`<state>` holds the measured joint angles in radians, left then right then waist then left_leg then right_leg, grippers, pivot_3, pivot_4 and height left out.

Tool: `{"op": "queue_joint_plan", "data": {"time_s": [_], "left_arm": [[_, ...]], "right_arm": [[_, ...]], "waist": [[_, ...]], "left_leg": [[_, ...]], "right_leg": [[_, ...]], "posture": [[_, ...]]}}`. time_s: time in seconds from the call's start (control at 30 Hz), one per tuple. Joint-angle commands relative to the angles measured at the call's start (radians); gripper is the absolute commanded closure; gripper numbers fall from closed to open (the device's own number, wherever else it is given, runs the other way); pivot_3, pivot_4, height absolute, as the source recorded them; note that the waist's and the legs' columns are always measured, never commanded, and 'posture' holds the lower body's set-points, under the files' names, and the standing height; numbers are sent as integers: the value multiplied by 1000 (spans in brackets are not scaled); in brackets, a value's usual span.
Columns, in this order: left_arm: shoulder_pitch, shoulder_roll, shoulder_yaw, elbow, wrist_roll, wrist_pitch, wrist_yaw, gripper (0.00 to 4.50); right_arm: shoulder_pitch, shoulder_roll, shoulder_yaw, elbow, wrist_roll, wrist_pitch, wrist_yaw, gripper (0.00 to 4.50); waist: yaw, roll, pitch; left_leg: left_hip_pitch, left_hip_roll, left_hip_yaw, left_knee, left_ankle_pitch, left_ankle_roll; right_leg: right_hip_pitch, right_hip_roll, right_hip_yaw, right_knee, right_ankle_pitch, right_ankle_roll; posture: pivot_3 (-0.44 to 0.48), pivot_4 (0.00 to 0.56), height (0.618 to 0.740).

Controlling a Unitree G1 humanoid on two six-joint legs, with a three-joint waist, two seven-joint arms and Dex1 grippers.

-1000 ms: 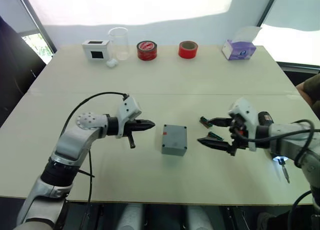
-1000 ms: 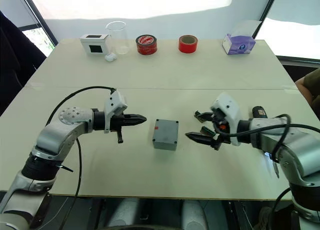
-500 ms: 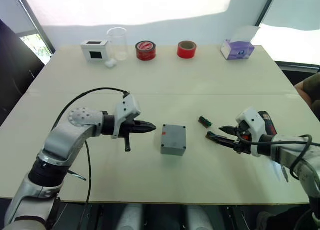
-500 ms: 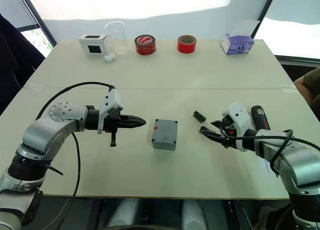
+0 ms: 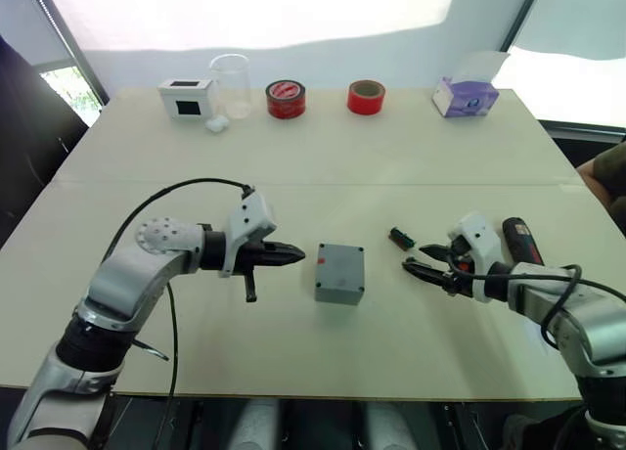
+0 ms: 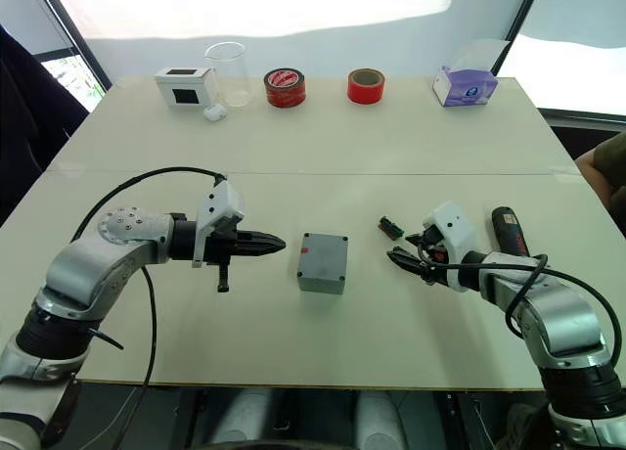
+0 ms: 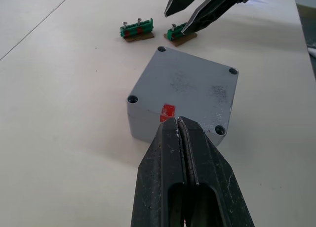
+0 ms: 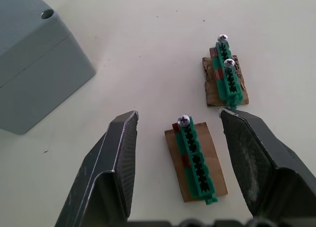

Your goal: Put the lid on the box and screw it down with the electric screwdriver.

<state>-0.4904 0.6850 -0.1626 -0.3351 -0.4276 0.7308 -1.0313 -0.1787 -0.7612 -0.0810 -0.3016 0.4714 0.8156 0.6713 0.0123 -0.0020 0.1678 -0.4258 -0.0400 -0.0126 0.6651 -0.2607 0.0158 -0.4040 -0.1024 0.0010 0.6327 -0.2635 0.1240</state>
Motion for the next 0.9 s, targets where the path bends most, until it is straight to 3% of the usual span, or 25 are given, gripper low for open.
{"op": "queue_joint_plan", "data": {"time_s": [0.03, 0.17, 0.63, 0.9], "left_arm": [[2, 11, 16, -34, -16, -3, 4, 4500], [4, 14, 16, -33, -15, -3, 7, 4500], [-6, 14, 13, -9, -7, -16, 5, 4500], [-10, 14, 17, 13, -10, -22, -2, 4500]], "right_arm": [[-19, 10, -1, 0, -17, -29, -1, 2967], [-20, 16, -1, 6, -21, -30, -1, 4397], [-28, -2, -36, -39, -6, -12, 5, 4397], [-139, -21, -97, -130, 109, 91, 24, 4397]], "waist": [[0, 0, 0], [-1, 0, 0], [0, 0, 0], [-1, 0, 0]], "left_leg": [[0, 0, 0, 0, 0, 0], [0, 0, 0, 0, 0, 0], [0, 0, 0, 0, 0, 0], [0, 0, 0, 0, 0, 0]], "right_leg": [[0, 0, 0, 0, 0, 0], [0, 0, 0, 0, 0, 0], [0, 0, 0, 0, 0, 0], [0, 0, 0, 0, 0, 0]], "posture": [[0, 150, 740], [0, 150, 740], [0, 150, 740], [0, 150, 740]]}}
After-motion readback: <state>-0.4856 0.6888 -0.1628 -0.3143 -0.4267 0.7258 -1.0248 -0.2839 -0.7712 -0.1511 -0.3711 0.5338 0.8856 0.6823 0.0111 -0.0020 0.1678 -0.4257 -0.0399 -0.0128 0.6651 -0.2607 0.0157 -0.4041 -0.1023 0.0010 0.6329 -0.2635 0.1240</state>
